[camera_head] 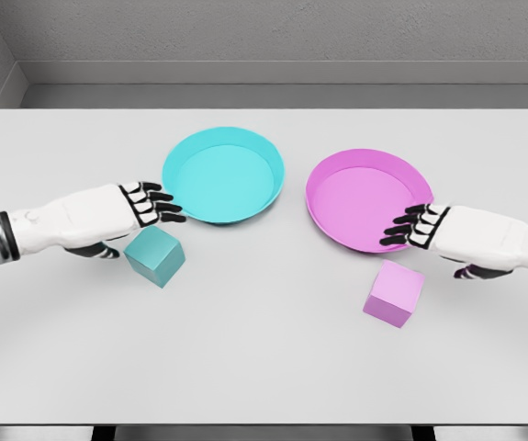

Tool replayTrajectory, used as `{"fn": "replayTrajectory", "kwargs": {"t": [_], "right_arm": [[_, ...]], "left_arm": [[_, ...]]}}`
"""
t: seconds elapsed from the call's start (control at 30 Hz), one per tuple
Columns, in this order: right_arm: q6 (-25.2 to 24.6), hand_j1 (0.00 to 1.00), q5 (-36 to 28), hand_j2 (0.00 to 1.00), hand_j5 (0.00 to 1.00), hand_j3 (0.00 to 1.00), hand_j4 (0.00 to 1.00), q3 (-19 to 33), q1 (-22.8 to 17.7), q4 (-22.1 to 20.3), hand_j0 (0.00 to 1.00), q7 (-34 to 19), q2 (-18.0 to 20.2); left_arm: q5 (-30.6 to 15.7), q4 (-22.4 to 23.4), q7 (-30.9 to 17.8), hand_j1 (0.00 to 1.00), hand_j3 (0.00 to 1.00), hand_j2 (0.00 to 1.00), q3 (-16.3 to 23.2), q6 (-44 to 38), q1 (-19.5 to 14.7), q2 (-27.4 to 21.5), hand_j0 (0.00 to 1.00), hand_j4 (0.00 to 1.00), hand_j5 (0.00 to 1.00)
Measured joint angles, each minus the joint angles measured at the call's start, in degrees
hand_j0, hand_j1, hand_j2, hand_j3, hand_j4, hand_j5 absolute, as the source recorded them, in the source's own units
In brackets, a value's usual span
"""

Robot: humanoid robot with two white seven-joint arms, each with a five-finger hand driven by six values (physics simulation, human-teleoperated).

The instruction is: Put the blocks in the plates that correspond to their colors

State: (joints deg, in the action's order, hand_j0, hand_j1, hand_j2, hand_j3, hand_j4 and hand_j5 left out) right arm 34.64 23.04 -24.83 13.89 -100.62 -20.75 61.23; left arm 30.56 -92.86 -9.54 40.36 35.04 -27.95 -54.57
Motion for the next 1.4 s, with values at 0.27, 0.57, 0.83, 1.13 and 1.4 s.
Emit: {"fn": "replayTrajectory", "kwargs": {"t": [0.27,0.57,0.83,1.13,1.4], "right_arm": [[0.44,1.0,-0.03,1.0,1.0,1.0,1.0,-2.28,1.67,0.0,1.0,-3.5,-2.24],[0.48,1.0,0.37,1.0,1.0,1.0,1.0,-7.4,2.9,0.02,1.0,-5.09,-3.94],[0.48,0.82,0.45,0.82,0.82,0.82,0.82,-8.58,3.6,0.08,0.82,-5.67,-4.29],[0.14,0.5,-0.08,0.5,0.5,0.5,0.5,-8.5,4.31,-0.01,0.5,-7.06,-4.27],[0.47,0.5,0.09,0.5,0.5,0.5,0.5,-8.31,6.06,0.06,0.5,-7.32,-4.34]], "left_arm": [[0.52,0.2,-3.29,1.0,1.0,1.0,1.55,0.01,-0.53,0.84,1.0,1.0,1.0],[1.56,1.73,-4.15,1.0,1.0,1.0,3.33,0.02,-2.99,2.56,1.0,1.0,1.0],[1.77,2.4,-6.15,1.0,1.0,1.0,4.11,0.03,-3.08,3.45,1.0,1.0,1.0],[1.77,2.11,-7.3,0.94,0.94,0.94,4.21,0.03,-3.08,3.48,0.94,0.94,0.94],[1.54,1.63,-9.31,0.52,0.52,0.52,4.33,-0.22,-3.17,3.32,0.52,0.52,0.52]]}}
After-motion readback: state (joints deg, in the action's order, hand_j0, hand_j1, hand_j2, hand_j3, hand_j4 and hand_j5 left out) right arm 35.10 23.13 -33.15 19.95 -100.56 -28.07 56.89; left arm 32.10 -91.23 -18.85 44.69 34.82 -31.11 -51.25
